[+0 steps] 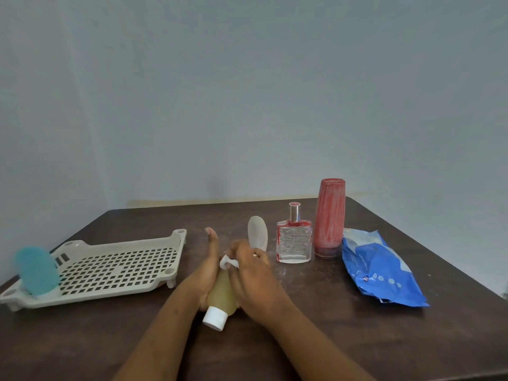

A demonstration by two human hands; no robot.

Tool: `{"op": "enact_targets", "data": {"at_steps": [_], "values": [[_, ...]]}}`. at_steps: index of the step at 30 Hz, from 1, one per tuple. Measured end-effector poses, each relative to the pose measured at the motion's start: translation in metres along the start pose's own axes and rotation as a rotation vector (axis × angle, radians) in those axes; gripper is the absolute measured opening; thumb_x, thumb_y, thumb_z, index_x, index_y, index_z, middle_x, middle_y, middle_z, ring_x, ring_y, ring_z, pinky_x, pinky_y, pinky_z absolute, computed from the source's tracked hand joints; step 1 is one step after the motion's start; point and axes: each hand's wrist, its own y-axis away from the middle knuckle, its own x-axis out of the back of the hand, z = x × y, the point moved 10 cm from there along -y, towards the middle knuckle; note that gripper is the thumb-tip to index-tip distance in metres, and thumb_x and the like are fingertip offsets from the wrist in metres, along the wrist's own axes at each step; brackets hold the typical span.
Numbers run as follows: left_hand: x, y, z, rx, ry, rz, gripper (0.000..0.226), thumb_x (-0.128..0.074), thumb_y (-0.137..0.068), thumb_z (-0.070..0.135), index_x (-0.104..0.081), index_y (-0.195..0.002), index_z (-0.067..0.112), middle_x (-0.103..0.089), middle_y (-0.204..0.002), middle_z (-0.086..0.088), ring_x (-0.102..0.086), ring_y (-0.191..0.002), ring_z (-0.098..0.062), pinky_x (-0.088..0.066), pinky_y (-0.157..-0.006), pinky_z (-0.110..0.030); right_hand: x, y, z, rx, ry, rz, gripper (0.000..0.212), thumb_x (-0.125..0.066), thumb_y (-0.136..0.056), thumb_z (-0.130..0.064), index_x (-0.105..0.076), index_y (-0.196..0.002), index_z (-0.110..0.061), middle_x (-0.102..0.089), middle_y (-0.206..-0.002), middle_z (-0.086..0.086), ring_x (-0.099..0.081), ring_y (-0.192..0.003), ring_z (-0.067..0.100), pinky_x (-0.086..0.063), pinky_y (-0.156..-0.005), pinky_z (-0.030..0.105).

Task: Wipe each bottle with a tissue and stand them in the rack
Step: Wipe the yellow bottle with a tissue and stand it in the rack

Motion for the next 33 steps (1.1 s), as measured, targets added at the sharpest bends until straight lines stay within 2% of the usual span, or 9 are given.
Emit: {"op": "enact_targets", "data": {"at_steps": [6, 9, 12, 17, 21, 24, 27, 31, 33], "values": [[0.001, 0.010, 0.008, -0.080, -0.002, 0.052, 0.089, -0.015, -0.085, 0.077, -0.064, -0.071, 0.005, -0.065, -0.052, -0.013, -0.065, -0.043, -0.018, -0.051, -0.041, -0.022, -0.005, 0.002, 0.003, 0.032, -0.185, 0.011, 0.013, -0.040, -0.095, -0.009, -0.041, -0.103, -0.019, -0.061, -0.101, -0.003, -0.039, -0.091, -0.023, -0.018, -0.095, 0.009], [0.001, 0.013, 0.009, -0.068, -0.054, 0.079, 0.092, -0.013, -0.083, 0.079, -0.067, -0.082, 0.005, -0.066, -0.053, -0.011, -0.065, -0.044, -0.016, -0.050, -0.040, -0.020, -0.009, 0.002, 0.002, 0.087, -0.088, 0.030, 0.014, -0.038, -0.093, -0.013, -0.036, -0.098, -0.026, -0.058, -0.100, -0.005, -0.053, -0.088, 0.004, -0.018, -0.096, 0.017], [0.004, 0.015, 0.018, -0.147, -0.056, 0.145, 0.082, -0.013, -0.083, 0.071, -0.063, -0.095, 0.006, -0.053, -0.033, 0.002, -0.052, -0.028, -0.004, -0.040, -0.031, -0.014, -0.002, -0.001, 0.012, 0.037, -0.028, 0.137, 0.011, -0.036, -0.090, -0.022, -0.043, -0.099, -0.024, -0.057, -0.096, -0.008, -0.050, -0.090, 0.008, -0.024, -0.090, 0.025], [0.001, 0.010, 0.007, -0.065, 0.064, 0.106, 0.088, -0.015, -0.087, 0.076, -0.066, -0.066, 0.007, -0.065, -0.052, -0.012, -0.065, -0.043, -0.020, -0.052, -0.042, -0.023, -0.004, -0.003, 0.010, 0.030, -0.063, 0.135, 0.027, -0.028, -0.089, -0.034, -0.046, -0.102, -0.019, -0.059, -0.098, -0.004, -0.049, -0.094, 0.012, -0.035, -0.084, 0.028], [-0.001, 0.005, 0.007, -0.075, 0.009, 0.063, 0.098, -0.010, -0.085, 0.077, -0.070, -0.044, 0.011, -0.065, -0.051, -0.010, -0.065, -0.043, -0.017, -0.052, -0.041, -0.022, -0.010, 0.001, 0.015, 0.024, -0.225, 0.086, 0.014, -0.038, -0.089, -0.022, -0.045, -0.100, -0.020, -0.059, -0.097, -0.003, -0.056, -0.090, 0.018, -0.048, -0.077, 0.040], [-0.002, -0.003, -0.004, 0.009, 0.041, 0.000, 0.105, -0.008, -0.071, 0.090, -0.076, -0.081, 0.010, -0.070, -0.071, -0.015, -0.068, -0.060, -0.025, -0.055, -0.057, -0.031, -0.007, 0.000, 0.024, -0.031, -0.256, 0.083, 0.013, -0.038, -0.089, -0.020, -0.040, -0.101, -0.024, -0.058, -0.098, 0.002, -0.057, -0.087, 0.017, -0.050, -0.074, 0.042], [-0.006, -0.008, -0.010, 0.044, 0.092, -0.055, 0.115, -0.007, -0.059, 0.097, -0.069, -0.095, 0.007, -0.063, -0.072, -0.018, -0.060, -0.055, -0.028, -0.052, -0.051, -0.030, -0.001, -0.004, 0.033, -0.090, -0.250, 0.115, 0.026, -0.040, -0.094, -0.012, -0.036, -0.112, -0.030, -0.059, -0.105, 0.004, -0.059, -0.084, 0.016, -0.053, -0.074, 0.039], [-0.009, -0.013, -0.012, 0.040, 0.109, -0.103, 0.117, -0.008, -0.055, 0.099, -0.072, -0.085, 0.006, -0.057, -0.073, -0.019, -0.057, -0.053, -0.028, -0.051, -0.049, -0.029, 0.002, -0.003, 0.039, -0.144, -0.328, 0.124, 0.039, -0.043, -0.096, -0.010, -0.036, -0.124, -0.036, -0.061, -0.115, -0.003, -0.059, -0.093, 0.007, -0.048, -0.078, 0.014], [-0.010, -0.009, -0.007, 0.007, 0.100, -0.117, 0.112, -0.006, -0.062, 0.095, -0.077, -0.075, 0.009, -0.064, -0.072, -0.017, -0.061, -0.057, -0.029, -0.051, -0.053, -0.032, -0.002, 0.000, 0.034, -0.130, -0.350, 0.081, 0.038, -0.044, -0.096, -0.012, -0.037, -0.125, -0.035, -0.060, -0.117, -0.006, -0.058, -0.099, 0.006, -0.048, -0.080, 0.016]]}}
